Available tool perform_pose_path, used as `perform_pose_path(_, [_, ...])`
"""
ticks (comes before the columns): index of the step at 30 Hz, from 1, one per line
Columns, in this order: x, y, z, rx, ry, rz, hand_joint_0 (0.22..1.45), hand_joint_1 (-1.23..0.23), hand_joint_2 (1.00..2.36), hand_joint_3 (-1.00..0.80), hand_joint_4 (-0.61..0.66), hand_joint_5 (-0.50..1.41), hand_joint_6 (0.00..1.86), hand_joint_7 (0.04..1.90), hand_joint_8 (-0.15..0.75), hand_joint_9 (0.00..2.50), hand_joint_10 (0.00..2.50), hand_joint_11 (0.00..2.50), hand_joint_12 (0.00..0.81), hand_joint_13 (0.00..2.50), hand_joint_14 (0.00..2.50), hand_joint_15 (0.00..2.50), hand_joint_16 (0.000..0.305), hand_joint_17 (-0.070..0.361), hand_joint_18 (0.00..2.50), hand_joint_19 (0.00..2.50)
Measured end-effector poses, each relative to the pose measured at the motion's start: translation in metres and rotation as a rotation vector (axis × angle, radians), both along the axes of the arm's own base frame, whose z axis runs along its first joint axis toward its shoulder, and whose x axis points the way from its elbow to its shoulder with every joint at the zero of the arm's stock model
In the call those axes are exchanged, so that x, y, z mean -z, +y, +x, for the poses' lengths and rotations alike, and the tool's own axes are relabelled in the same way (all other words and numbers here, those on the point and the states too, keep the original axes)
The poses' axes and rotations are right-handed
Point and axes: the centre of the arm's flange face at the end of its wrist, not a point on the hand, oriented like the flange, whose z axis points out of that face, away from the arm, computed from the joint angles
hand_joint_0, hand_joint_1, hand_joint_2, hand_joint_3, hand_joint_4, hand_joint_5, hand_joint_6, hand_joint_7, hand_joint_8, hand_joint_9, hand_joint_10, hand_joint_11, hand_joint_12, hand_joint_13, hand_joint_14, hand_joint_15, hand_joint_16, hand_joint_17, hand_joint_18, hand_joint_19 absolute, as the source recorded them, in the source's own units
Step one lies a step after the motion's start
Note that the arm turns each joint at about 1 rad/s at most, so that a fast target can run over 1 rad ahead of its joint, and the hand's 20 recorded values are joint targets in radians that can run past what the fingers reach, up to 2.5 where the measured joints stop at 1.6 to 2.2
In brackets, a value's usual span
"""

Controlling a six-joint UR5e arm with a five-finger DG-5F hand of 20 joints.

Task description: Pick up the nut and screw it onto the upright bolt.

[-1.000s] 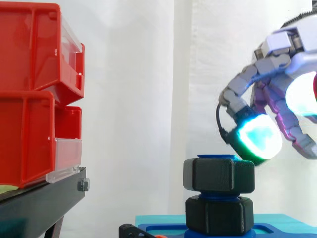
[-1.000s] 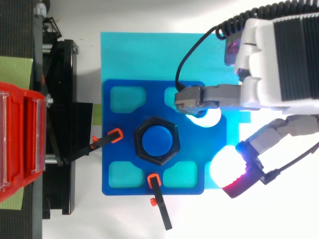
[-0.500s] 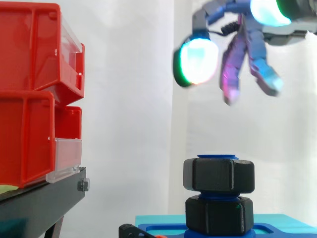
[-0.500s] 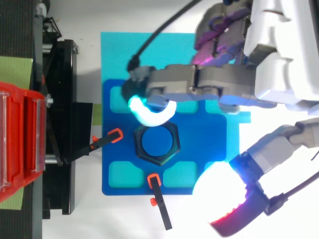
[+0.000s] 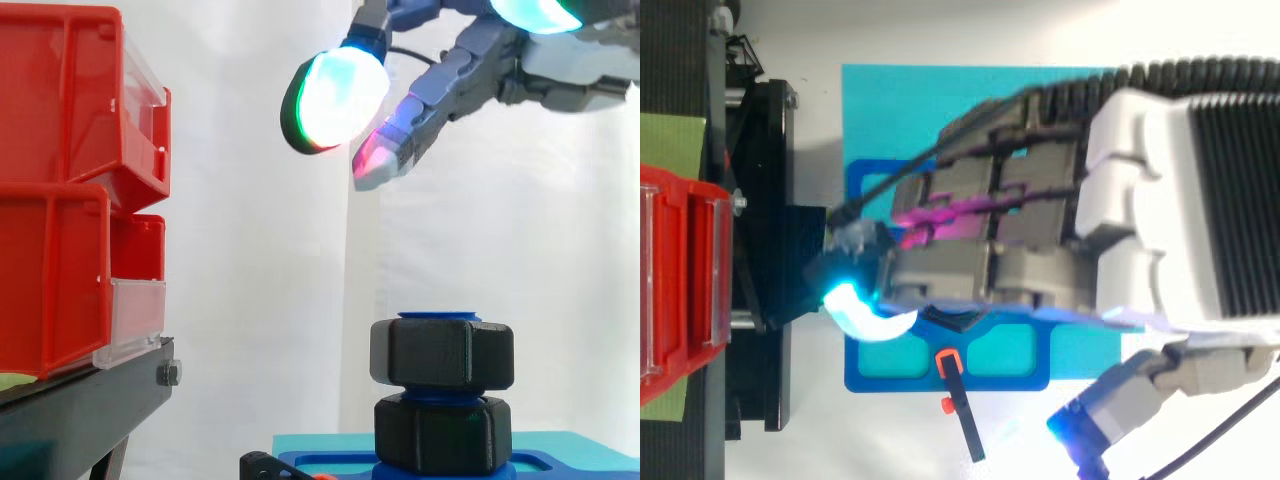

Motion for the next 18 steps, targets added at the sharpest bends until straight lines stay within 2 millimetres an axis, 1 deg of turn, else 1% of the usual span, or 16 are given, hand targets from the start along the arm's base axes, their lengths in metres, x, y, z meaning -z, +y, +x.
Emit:
perform_pose_path(4, [0.009,0.006,0.0,-0.006,-0.026,0.003,0.44,-0.44,1.0,-0.5,0.14,-0.16,0.5,0.77,0.262,0.79,0.0,0.1,0.37,0.6,0.0,0.12,0.05,0.114,0.44,0.35])
perform_pose_path(15, [0.014,0.01,0.0,0.019,-0.025,-0.02,0.45,-0.45,1.0,-0.5,0.14,-0.15,0.5,0.77,0.262,0.79,0.0,0.1,0.367,0.6,0.0,0.12,0.05,0.111,0.42,0.36])
perform_pose_path(18, [0.026,0.011,0.002,0.024,-0.005,-0.022,0.45,-0.45,1.0,-0.5,0.15,-0.15,0.5,0.77,0.262,0.79,0.0,0.1,0.369,0.6,0.0,0.12,0.049,0.111,0.42,0.36])
